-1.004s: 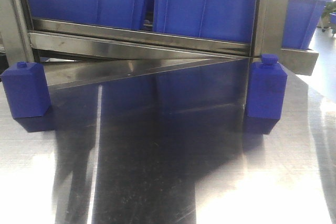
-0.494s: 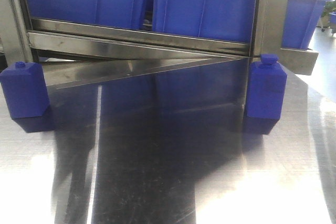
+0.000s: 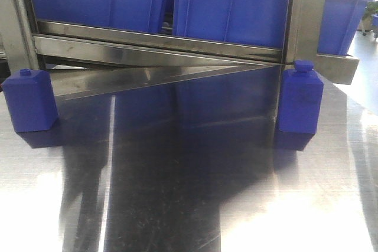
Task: Pick and sort blue part to right shelf
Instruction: 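Lower the left gripper onto the nearer blue block, close, and lift it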
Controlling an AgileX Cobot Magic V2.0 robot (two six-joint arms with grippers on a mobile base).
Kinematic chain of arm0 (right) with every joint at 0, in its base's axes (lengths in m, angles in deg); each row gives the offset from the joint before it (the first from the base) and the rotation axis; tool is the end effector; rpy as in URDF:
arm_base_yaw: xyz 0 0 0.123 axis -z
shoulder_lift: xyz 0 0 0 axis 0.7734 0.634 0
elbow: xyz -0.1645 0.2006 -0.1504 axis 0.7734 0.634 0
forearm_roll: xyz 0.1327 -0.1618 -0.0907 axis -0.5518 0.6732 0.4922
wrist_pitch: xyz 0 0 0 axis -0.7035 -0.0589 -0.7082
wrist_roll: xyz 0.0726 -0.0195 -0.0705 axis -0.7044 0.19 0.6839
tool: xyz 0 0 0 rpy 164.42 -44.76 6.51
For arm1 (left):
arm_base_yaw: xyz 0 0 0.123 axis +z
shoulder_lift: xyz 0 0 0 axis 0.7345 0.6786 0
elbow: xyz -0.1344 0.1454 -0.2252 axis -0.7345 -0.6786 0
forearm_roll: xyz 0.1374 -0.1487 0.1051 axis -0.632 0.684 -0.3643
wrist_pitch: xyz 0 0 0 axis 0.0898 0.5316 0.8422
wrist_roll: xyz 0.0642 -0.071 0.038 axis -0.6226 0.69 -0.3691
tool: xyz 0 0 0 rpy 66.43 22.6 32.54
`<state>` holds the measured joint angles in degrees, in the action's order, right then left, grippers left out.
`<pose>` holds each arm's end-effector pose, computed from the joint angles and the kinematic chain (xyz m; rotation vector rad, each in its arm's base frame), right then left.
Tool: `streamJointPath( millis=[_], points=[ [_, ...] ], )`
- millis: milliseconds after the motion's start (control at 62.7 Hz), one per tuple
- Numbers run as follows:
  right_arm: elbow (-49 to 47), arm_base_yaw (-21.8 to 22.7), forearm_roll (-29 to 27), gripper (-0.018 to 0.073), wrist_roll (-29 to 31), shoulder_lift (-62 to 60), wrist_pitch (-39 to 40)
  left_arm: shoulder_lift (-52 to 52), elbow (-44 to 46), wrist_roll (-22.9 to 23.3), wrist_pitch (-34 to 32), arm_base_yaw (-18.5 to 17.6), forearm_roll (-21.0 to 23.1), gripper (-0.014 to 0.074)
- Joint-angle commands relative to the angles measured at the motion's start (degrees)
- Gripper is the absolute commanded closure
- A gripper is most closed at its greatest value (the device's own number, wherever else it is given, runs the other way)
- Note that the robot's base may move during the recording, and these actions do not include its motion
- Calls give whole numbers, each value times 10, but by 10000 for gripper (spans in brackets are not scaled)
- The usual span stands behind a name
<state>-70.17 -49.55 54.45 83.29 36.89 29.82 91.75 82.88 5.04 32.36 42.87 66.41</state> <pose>0.0299 -0.0006 0.2013 0.0876 1.5305 0.0602 0.0940 -0.0088 0.3665 -0.0144 1.9073 -0.1359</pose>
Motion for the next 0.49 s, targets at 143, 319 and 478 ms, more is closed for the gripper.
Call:
streamJointPath(
  millis=[143,319,478],
  points=[
    [-13,3,0,475,3,-12,50,153,69,0,54,-4,81,-92],
    [-13,3,0,475,3,-12,50,263,115,-45,86,-5,168,-107],
    [-13,3,0,475,3,-12,50,358,173,-45,85,-23,169,-106]
  ],
)
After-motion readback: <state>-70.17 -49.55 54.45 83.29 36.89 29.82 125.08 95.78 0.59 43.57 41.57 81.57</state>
